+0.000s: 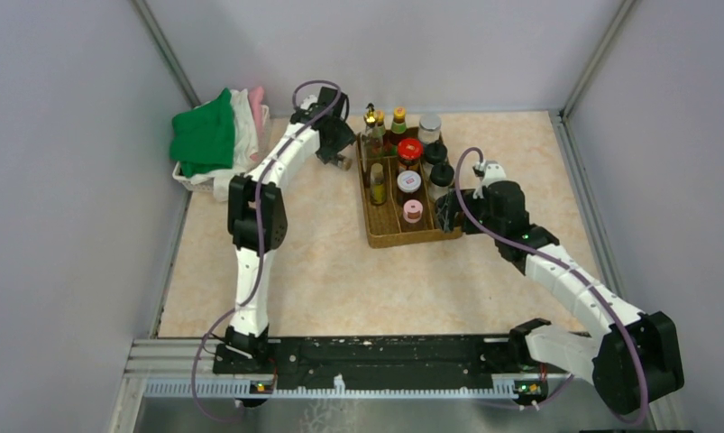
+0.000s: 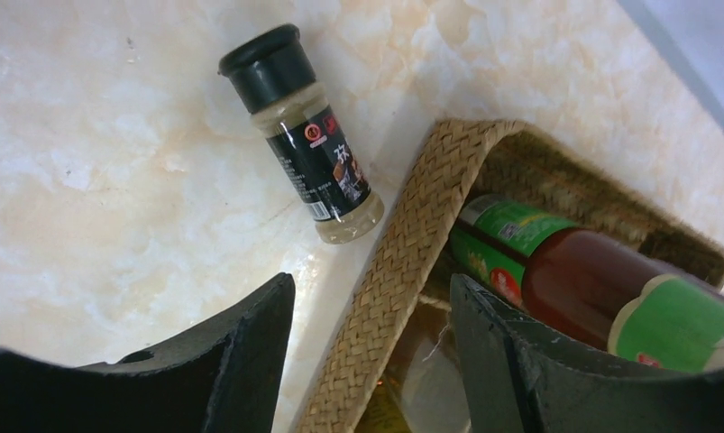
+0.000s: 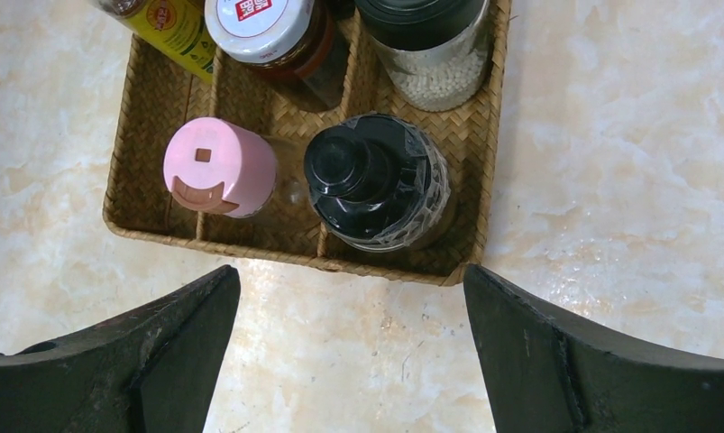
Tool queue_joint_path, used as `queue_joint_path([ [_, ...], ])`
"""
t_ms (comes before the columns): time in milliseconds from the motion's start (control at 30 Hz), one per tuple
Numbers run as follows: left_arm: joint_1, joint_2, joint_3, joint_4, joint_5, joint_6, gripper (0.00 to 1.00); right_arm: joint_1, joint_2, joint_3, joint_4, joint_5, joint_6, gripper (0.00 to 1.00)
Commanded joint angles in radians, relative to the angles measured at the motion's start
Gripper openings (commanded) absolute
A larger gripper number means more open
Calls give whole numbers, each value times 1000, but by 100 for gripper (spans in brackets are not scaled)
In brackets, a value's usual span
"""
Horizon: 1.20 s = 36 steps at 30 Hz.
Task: Organize the condiment bottles
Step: Pick up the bottle from the center of the board.
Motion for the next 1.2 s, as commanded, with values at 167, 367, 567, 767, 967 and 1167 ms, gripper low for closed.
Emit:
queue_joint_path([
  [167, -23, 77, 123, -106, -138, -220, 70, -8, 18, -6, 59, -34, 6, 94],
  [367, -22, 127, 139, -96, -147, -222, 70, -7, 53, -12, 87, -43, 2, 94],
  [567, -21, 146, 135, -96, -160, -229, 71, -7, 82, -17, 112, -51, 0, 93],
  [767, -20, 170, 138, -70, -155, -225, 70, -7, 98, -20, 126, -56, 0, 93],
  [967, -15, 196, 144, -57, -152, -233, 70, -7, 105, -27, 134, -60, 1, 93],
  [1167, -5, 210, 144, -41, -150, -229, 69, -7, 123, -31, 137, -66, 4, 93],
])
